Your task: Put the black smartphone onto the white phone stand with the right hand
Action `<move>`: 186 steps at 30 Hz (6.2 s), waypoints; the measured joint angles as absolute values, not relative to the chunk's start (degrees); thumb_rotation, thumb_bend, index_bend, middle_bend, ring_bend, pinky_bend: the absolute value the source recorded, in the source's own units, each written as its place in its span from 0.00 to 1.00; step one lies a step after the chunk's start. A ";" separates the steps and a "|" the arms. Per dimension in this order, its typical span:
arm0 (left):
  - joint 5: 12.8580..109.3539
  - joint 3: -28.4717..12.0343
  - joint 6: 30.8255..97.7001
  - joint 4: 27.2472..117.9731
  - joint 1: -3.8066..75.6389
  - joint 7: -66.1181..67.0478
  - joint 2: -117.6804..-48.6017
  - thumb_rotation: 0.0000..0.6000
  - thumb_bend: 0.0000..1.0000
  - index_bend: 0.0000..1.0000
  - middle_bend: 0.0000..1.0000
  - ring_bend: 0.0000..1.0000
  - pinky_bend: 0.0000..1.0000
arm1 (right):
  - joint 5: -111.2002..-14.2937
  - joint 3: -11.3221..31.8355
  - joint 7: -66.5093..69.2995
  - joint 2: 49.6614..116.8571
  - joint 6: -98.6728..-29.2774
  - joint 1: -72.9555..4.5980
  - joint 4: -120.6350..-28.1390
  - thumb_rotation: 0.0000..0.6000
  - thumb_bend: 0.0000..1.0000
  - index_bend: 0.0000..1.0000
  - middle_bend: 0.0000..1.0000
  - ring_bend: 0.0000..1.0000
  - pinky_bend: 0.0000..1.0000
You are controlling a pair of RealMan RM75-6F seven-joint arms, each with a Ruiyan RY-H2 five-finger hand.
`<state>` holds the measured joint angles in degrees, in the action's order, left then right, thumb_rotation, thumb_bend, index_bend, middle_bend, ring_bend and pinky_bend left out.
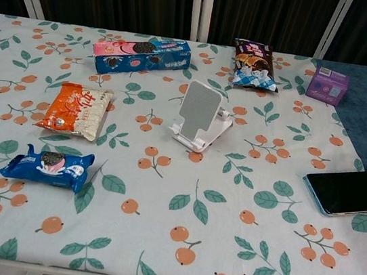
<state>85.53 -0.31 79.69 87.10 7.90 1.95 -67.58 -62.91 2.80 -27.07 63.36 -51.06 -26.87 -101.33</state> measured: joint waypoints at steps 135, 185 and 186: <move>84.57 -0.46 78.74 83.50 7.64 -3.33 -69.60 0.27 0.00 0.11 0.04 0.05 0.14 | -69.24 14.61 -82.80 63.14 -53.45 -51.70 -111.67 1.00 0.31 0.66 0.43 0.44 0.00; 84.30 0.13 77.45 78.93 7.21 -9.59 -70.61 0.27 0.00 0.11 0.04 0.05 0.14 | -25.45 3.37 -105.78 84.17 -77.24 -80.99 -114.75 1.00 0.31 0.65 0.42 0.44 0.00; 84.32 0.13 77.47 78.91 7.20 -9.61 -70.63 0.27 0.00 0.11 0.04 0.05 0.14 | -25.42 3.14 -105.66 84.45 -77.28 -81.12 -114.54 1.00 0.31 0.65 0.42 0.44 0.00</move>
